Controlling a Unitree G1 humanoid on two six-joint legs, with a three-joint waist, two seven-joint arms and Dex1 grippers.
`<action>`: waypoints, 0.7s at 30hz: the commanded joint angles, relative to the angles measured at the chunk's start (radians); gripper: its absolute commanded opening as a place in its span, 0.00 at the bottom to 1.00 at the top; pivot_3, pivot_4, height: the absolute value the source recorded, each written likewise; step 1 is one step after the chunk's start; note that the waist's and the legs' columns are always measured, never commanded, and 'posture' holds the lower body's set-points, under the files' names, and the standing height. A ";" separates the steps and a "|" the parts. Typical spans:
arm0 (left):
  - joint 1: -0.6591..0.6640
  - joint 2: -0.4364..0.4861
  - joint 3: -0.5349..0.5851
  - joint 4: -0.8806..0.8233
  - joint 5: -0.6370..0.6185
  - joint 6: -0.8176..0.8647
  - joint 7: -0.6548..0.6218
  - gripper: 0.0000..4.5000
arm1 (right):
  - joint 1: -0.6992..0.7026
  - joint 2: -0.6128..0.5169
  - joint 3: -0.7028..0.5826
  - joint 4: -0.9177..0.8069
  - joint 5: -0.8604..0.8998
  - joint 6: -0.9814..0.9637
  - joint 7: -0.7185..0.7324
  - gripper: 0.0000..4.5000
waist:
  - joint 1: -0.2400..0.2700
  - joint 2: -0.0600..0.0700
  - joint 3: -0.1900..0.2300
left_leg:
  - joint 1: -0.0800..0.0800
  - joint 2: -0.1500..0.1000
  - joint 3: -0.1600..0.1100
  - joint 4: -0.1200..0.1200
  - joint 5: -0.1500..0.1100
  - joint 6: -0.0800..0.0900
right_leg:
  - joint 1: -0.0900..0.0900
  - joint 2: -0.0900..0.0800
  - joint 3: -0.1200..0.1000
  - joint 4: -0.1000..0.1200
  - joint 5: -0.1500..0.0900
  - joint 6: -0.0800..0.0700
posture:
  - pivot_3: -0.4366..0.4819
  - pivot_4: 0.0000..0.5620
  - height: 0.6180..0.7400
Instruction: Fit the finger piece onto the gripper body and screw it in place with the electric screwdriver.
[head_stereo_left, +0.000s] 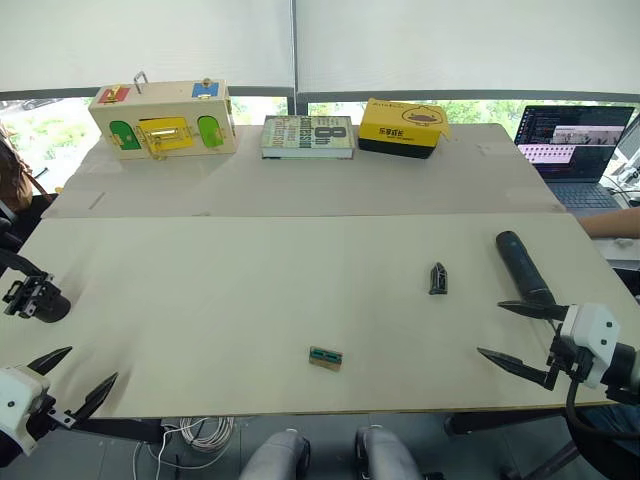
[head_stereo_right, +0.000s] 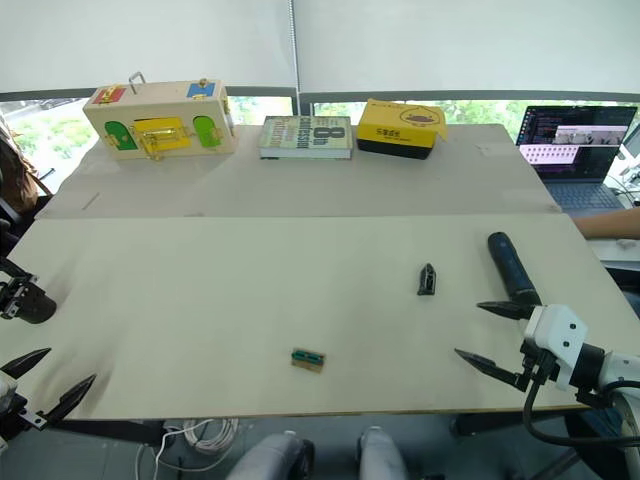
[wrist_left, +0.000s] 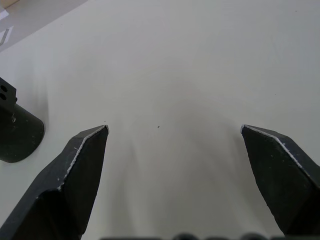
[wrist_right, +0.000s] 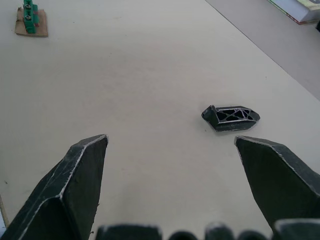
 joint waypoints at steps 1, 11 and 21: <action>-0.003 -0.005 0.032 -0.044 -0.029 0.024 0.036 1.00 | -0.023 0.018 0.000 -0.048 0.041 -0.016 -0.002 0.99 | 0.000 0.000 0.000 | 0.000 0.000 0.000 0.000 0.000 0.000 | 0.000 0.000 0.000 0.000 0.000 0.000 | 0.48 0.27 1.00; 0.004 -0.209 0.180 -0.106 -0.230 0.174 0.251 1.00 | -0.182 0.229 0.130 -0.302 0.227 0.096 -0.144 0.99 | 0.000 -0.001 0.000 | 0.001 0.001 0.000 0.000 0.000 0.000 | -0.001 0.002 0.001 0.001 0.003 0.005 | 0.48 0.27 1.00; 0.005 -0.334 0.207 -0.125 -0.238 0.176 0.395 1.00 | -0.187 0.282 0.240 -0.299 0.248 -0.071 0.079 0.99 | 0.009 -0.006 0.000 | 0.001 0.000 0.001 0.001 -0.001 0.000 | 0.001 0.001 0.001 -0.002 0.005 0.008 | 0.48 0.27 1.00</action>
